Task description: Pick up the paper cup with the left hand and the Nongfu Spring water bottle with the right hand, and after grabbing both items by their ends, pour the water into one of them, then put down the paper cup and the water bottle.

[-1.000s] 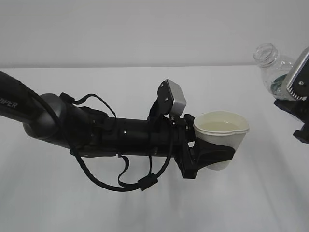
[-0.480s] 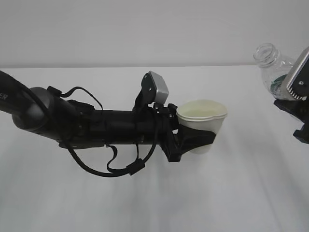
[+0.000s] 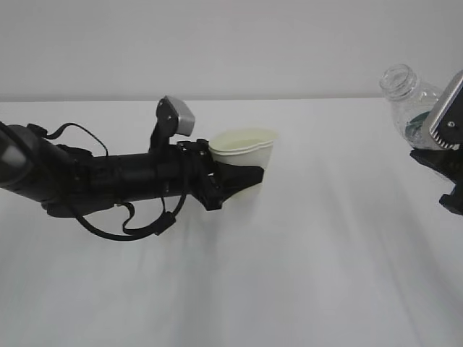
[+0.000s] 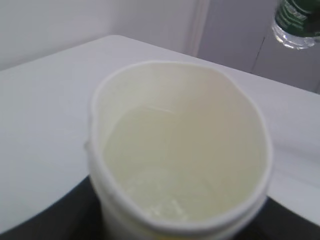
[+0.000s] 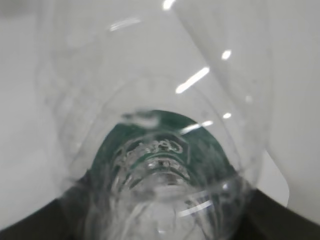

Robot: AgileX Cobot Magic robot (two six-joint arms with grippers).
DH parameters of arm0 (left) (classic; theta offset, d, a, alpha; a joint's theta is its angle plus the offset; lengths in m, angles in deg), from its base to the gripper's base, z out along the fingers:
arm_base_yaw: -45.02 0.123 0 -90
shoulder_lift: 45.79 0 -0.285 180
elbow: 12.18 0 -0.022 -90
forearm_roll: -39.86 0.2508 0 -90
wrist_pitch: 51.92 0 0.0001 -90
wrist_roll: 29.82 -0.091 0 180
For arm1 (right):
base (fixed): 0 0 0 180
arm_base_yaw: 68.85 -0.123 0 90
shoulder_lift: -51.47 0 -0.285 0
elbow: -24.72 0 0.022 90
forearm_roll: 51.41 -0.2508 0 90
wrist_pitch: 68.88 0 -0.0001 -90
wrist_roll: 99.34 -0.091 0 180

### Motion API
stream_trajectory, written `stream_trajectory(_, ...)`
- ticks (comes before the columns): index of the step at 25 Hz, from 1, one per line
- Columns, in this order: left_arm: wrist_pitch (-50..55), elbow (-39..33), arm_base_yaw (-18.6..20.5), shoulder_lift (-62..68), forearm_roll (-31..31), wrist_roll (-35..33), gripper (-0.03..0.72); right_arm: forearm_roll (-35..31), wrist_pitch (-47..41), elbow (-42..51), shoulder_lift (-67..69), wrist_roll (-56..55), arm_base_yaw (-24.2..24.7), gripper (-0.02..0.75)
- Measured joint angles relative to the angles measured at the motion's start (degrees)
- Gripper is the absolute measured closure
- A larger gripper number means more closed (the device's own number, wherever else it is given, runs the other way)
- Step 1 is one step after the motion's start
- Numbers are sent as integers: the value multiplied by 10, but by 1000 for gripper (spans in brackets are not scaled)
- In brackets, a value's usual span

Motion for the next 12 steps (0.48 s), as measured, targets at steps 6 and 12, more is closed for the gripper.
stream_trajectory(6,-31,-35,50,0,-37,-23,276,0,0,0,0,0,0,328)
stream_trajectory(12,-32,-72,83,0,-66,-57,276,0,0,0,0,0,0,328)
